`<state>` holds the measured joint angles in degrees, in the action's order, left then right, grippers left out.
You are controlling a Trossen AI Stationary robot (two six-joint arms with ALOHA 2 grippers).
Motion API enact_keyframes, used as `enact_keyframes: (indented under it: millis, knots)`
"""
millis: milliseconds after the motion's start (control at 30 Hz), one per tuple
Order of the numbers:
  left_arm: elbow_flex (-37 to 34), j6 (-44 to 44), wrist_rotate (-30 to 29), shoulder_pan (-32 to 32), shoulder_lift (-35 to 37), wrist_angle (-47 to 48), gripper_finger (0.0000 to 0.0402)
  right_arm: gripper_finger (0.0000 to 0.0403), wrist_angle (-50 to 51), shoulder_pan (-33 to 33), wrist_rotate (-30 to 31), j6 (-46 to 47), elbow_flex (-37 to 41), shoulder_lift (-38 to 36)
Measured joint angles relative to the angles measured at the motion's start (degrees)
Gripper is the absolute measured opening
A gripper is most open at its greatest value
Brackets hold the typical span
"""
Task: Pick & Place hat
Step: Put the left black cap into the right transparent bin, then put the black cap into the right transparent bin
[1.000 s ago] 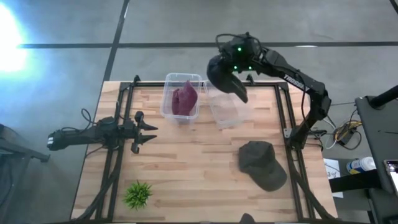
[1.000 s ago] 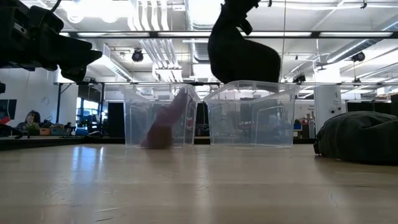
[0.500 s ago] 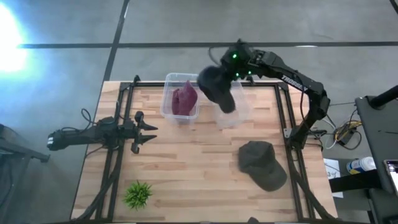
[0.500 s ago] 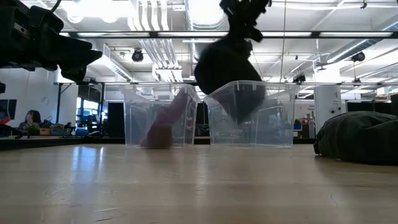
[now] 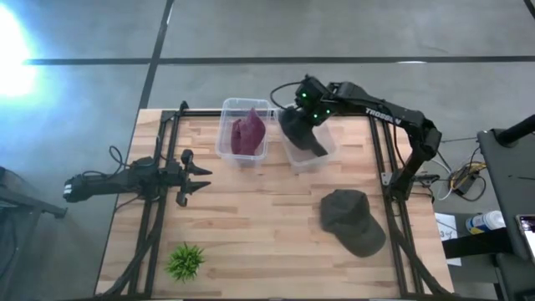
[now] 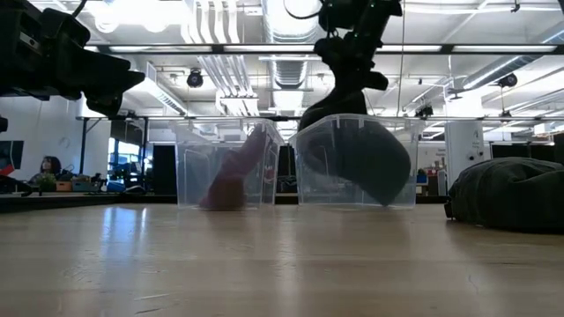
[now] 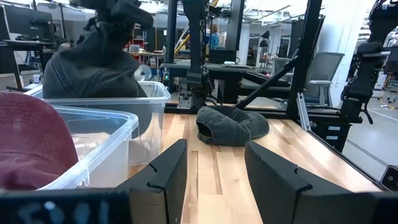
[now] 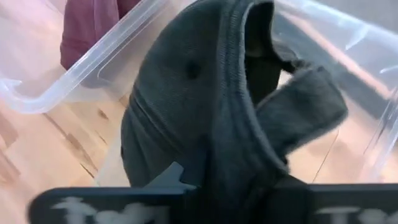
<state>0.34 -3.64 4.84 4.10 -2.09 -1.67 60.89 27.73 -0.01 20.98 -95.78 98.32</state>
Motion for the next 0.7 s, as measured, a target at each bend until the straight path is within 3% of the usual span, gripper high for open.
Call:
enact_keyframes:
  millis: [133,400,533,700]
  knots:
    - [0.00,-0.01,0.00,-0.01,0.00,0.00,0.0155,0.0100,0.12,-0.59,-2.91,1.41,0.18,-0.25]
    - [0.00,0.00,-0.02,0.00,0.00,0.00,0.0155,0.0225,2.49,-5.60,-2.82,-2.48,-1.98,-5.18]
    - [0.00,-0.01,0.00,-0.01,0.00,0.00,0.0155,0.0255,5.66,-10.90,-2.82,-1.77,-1.77,-9.71]
    - [0.00,0.00,0.00,0.00,0.00,0.00,0.0155,0.0262,17.63,-20.99,-0.47,5.90,0.92,-12.94]
